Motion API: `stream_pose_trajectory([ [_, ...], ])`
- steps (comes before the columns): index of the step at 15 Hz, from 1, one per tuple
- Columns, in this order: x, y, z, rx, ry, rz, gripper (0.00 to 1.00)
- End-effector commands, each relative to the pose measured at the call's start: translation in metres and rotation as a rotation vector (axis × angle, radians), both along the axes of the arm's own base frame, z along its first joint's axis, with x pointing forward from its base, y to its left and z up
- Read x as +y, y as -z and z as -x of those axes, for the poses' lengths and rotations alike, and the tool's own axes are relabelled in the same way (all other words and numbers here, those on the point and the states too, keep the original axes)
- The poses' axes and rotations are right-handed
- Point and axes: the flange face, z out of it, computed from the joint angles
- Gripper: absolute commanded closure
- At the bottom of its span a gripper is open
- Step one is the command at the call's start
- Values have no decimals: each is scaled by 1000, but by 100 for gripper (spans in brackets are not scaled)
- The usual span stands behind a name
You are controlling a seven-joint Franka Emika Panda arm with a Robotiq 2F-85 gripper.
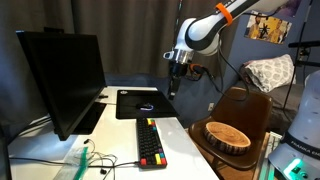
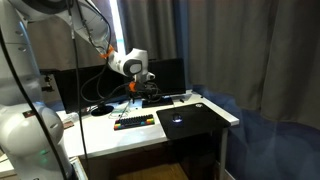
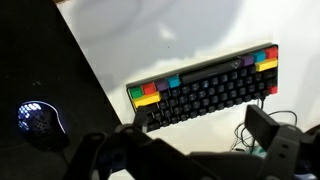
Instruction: Push a black key on the right side of the keyboard
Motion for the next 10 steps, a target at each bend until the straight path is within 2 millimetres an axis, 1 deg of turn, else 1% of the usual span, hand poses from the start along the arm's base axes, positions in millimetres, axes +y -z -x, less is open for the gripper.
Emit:
stream_pose_trajectory([
  [1, 0, -1, 0, 1, 0, 0, 0],
  [2, 0, -1, 0, 1, -1, 0, 0],
  [4, 5, 6, -10, -27, -72, -9, 0],
  [8, 18, 28, -27, -98, -192, -62, 0],
  [9, 20, 34, -31, -118, -210, -73, 25],
  [10, 23, 39, -36, -140, -228, -90, 26],
])
